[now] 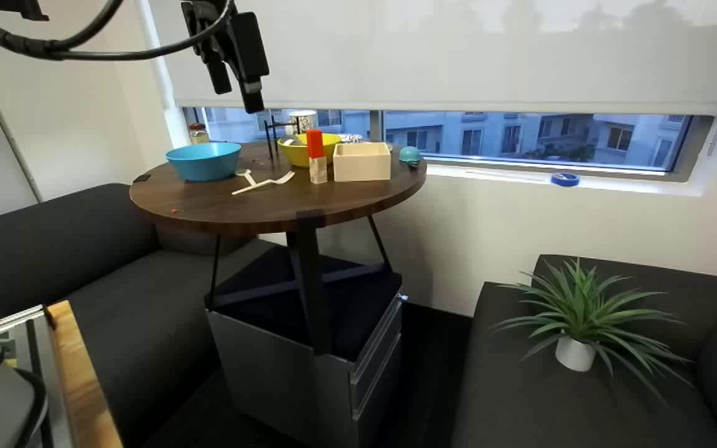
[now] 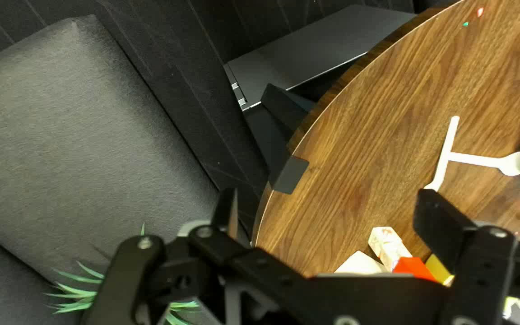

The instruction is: Put the orange block into the box

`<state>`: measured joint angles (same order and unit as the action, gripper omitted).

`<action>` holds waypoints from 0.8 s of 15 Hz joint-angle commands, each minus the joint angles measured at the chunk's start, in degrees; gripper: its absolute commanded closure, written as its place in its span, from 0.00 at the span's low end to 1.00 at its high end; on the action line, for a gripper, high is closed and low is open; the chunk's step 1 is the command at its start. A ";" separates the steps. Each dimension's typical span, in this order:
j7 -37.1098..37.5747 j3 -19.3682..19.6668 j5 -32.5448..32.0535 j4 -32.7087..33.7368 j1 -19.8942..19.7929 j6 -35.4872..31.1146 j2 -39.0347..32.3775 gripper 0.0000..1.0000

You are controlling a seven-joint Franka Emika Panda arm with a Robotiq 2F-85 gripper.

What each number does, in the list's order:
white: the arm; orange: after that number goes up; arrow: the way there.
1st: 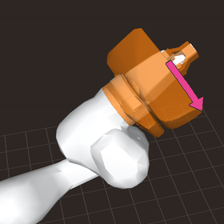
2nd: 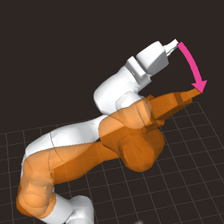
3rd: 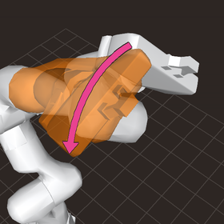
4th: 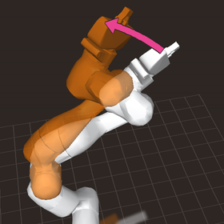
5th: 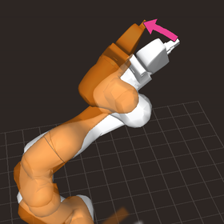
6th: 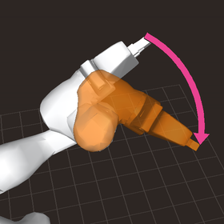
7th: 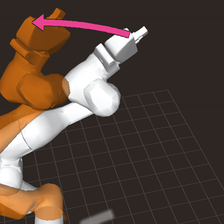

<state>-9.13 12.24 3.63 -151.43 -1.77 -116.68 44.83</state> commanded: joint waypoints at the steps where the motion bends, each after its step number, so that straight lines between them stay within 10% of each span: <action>1: -0.55 -0.74 0.65 0.15 -0.89 0.20 -0.17 0.00; 12: 0.73 -2.48 5.59 7.22 3.66 -1.27 -9.53 0.00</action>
<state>-9.26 11.54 5.62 -149.78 -0.46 -117.17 42.96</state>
